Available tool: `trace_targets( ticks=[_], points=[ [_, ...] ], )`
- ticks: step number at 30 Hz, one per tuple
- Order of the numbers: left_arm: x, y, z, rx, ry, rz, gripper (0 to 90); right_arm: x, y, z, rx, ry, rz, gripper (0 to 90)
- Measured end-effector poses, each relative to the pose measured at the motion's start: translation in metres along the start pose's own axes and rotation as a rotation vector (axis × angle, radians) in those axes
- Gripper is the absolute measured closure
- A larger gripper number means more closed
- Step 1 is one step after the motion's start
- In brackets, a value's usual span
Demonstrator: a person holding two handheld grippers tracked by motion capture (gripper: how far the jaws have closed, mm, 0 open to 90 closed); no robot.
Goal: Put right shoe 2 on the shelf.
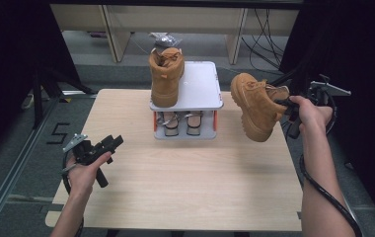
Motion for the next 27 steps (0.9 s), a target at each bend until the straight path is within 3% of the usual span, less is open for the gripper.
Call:
trace_targets(
  ticks=[11, 14, 16, 19, 23, 27],
  points=[
    [-0.001, 0.000, 0.001, -0.003, 0.000, -0.002, 47.8, 0.004, -0.010, 0.003, 0.011, 0.007, 0.007, 82.2],
    [-0.001, 0.000, 0.000, -0.003, 0.000, -0.002, 47.8, 0.005, -0.011, 0.003, 0.008, 0.012, -0.017, 82.2],
    [0.000, -0.001, 0.000, -0.004, 0.004, -0.003, 47.8, 0.005, -0.015, 0.004, 0.013, 0.009, 0.014, 82.2],
    [0.000, -0.001, 0.000, -0.002, 0.002, -0.002, 47.8, 0.006, -0.017, 0.005, 0.011, 0.022, -0.008, 82.1],
    [0.000, -0.001, 0.000, -0.002, 0.003, -0.004, 47.8, 0.006, -0.021, 0.007, 0.027, 0.008, 0.022, 82.1],
    [0.000, -0.001, 0.000, -0.001, 0.001, -0.005, 47.8, 0.006, -0.023, 0.009, 0.022, 0.013, 0.016, 82.1]
  ],
)
Point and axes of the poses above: each handheld gripper's, and its own axes: z roughly forward along the jaws, x roughly out of its top, y roughly to its right, the point moved 5 cm from there along z, roughly forward along the jaws, and after that the axes turned 1 degree about z, right-handed, at the moved point
